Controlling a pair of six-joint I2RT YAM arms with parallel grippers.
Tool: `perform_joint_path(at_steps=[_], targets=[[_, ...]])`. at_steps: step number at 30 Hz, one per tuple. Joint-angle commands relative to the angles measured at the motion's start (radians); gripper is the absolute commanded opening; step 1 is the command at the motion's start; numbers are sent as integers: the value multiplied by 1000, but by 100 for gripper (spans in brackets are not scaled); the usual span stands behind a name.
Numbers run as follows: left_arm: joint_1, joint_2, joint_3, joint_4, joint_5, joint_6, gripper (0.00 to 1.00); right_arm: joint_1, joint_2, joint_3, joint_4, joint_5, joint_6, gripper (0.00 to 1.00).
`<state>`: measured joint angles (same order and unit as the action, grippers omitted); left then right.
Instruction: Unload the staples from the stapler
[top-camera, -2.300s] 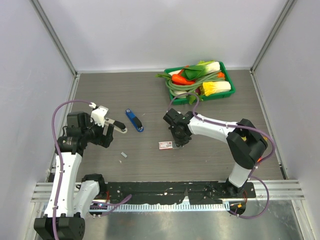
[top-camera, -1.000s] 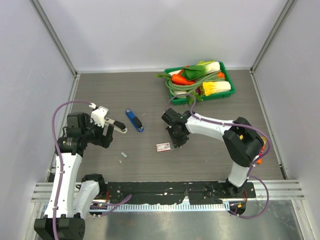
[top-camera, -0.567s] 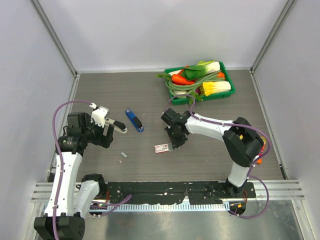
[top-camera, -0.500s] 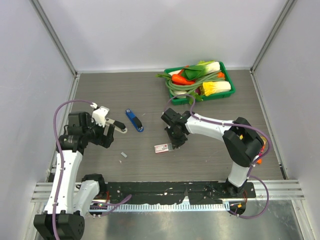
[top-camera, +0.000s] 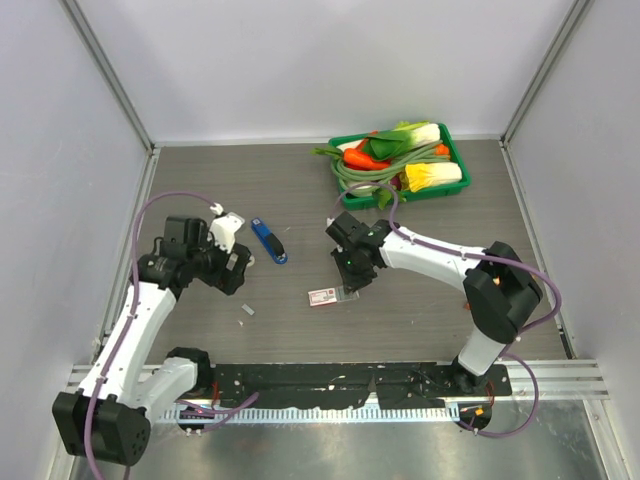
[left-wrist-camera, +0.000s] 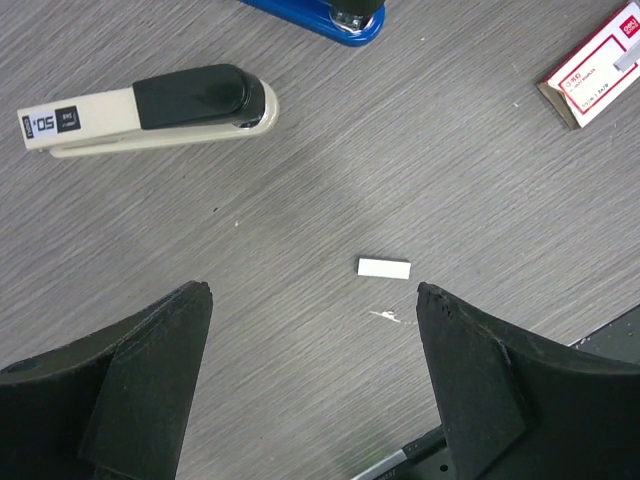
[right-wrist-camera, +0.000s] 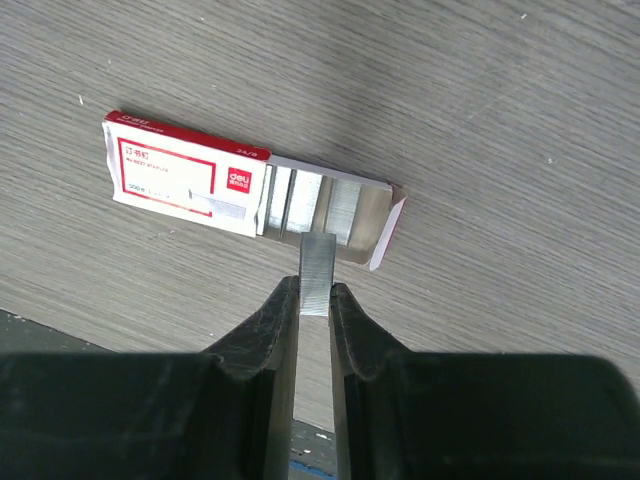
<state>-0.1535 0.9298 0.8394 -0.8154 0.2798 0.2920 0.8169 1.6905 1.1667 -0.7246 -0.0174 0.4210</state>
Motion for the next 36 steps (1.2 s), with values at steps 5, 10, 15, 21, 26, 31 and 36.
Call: perform_joint_path(at_steps=[5, 10, 15, 21, 26, 31, 36], targets=[[-98, 52, 33, 105, -62, -47, 87, -24, -49, -55, -1, 4, -16, 1], [-121, 66, 29, 124, -67, -59, 87, -35, -35, -65, 8, -4, -24, 1], [-147, 64, 24, 128, -76, -73, 87, -45, -31, -70, 13, -9, -31, 1], [-207, 78, 35, 131, -102, -79, 87, -59, -14, -85, 33, -18, -33, 1], [-231, 99, 49, 131, -120, -71, 87, -59, 5, -93, 44, -33, -37, 1], [-258, 115, 47, 137, -125, -70, 87, -59, 3, -99, 44, -33, -39, 1], [-267, 121, 50, 139, -134, -63, 87, -59, -12, -113, 47, -35, -36, 1]])
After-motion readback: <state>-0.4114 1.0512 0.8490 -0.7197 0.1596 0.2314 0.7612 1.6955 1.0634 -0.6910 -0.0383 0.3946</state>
